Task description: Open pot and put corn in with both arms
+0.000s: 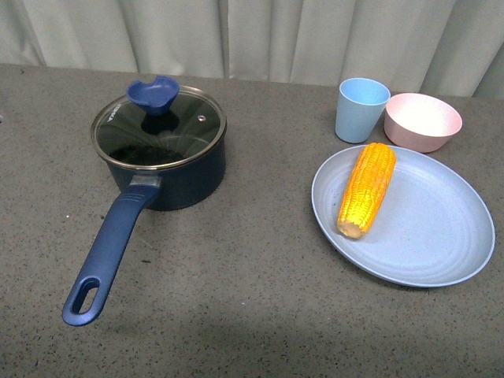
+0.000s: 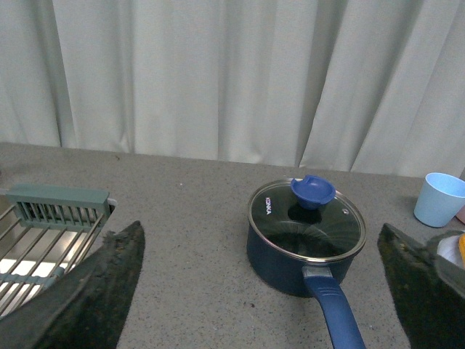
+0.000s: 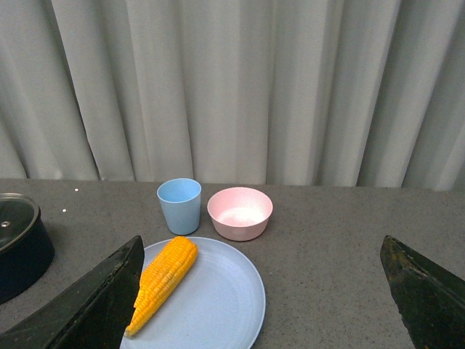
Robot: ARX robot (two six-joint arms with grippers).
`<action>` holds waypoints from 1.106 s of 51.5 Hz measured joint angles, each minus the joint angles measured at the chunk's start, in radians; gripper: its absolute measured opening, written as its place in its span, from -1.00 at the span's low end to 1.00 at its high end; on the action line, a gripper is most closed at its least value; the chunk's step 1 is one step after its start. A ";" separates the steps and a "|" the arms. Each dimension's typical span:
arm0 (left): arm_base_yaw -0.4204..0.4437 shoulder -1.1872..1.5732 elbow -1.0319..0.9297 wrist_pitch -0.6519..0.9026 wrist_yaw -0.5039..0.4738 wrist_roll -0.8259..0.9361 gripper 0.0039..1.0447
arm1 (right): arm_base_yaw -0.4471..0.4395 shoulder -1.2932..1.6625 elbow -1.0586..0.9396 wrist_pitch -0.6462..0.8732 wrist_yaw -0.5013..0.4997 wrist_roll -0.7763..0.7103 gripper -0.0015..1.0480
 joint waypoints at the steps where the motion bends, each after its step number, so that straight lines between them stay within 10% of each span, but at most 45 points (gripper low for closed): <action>1: 0.000 0.000 0.000 0.000 0.000 0.001 0.91 | 0.000 0.000 0.000 0.000 0.000 0.000 0.82; 57: 0.000 0.000 0.000 0.000 0.000 0.002 0.88 | 0.000 0.000 0.000 0.000 0.000 0.000 0.82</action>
